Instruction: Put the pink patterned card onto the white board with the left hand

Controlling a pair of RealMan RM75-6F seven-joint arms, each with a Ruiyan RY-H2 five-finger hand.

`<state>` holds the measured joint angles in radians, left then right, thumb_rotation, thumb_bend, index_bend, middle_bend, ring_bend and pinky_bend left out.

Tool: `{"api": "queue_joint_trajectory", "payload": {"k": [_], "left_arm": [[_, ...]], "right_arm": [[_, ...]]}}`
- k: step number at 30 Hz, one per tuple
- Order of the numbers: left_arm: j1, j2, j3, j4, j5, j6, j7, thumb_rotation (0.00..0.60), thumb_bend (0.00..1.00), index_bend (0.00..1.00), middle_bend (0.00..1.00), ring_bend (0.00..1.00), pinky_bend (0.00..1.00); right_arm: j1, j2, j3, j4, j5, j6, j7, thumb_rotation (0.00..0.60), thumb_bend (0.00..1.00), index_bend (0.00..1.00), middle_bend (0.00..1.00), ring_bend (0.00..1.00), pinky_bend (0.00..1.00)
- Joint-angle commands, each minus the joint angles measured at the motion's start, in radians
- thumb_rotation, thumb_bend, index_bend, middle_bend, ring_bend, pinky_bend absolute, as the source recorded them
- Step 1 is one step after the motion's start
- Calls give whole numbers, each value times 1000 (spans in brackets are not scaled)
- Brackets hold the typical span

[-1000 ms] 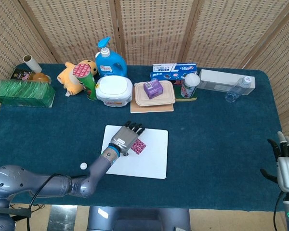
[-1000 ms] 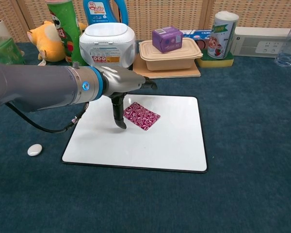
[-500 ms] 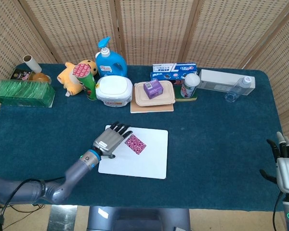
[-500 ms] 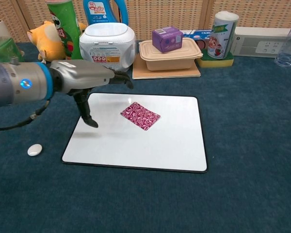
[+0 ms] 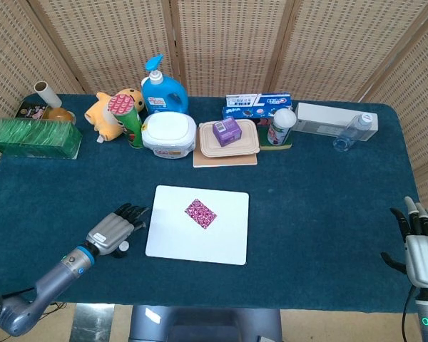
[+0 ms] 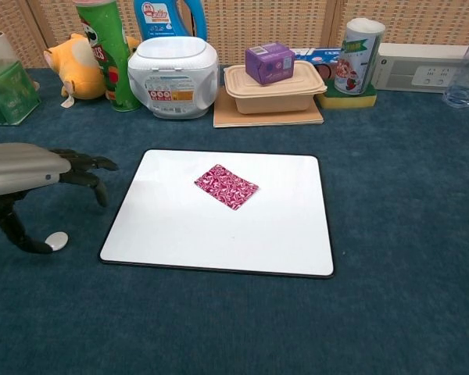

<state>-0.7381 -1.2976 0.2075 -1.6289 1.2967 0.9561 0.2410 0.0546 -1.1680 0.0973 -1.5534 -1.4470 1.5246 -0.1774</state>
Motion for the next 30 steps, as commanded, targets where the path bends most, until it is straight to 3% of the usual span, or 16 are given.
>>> {"api": "queue_joint_trajectory", "payload": {"k": [1, 11, 19, 30], "left_arm": [[28, 1, 11, 21, 19, 3, -26, 600, 155, 265, 0, 0, 24], [62, -13, -21, 55, 33, -22, -44, 600, 169, 290, 0, 0, 24], [83, -22, -46, 50, 5, -33, 15, 600, 172, 401, 0, 0, 24], [102, -32, -68, 48, 4, -43, 46, 600, 175, 404, 0, 0, 24]], "right_arm": [[1, 0, 0, 0, 1, -2, 1, 600, 27, 154, 0, 0, 0], [1, 3, 2, 1, 4, -6, 8, 600, 27, 154, 0, 0, 0], [1, 2, 2, 2, 1, -4, 9, 600, 27, 154, 0, 0, 0], [-2, 4, 1, 0, -4, 2, 13, 600, 28, 155, 0, 0, 0]]}}
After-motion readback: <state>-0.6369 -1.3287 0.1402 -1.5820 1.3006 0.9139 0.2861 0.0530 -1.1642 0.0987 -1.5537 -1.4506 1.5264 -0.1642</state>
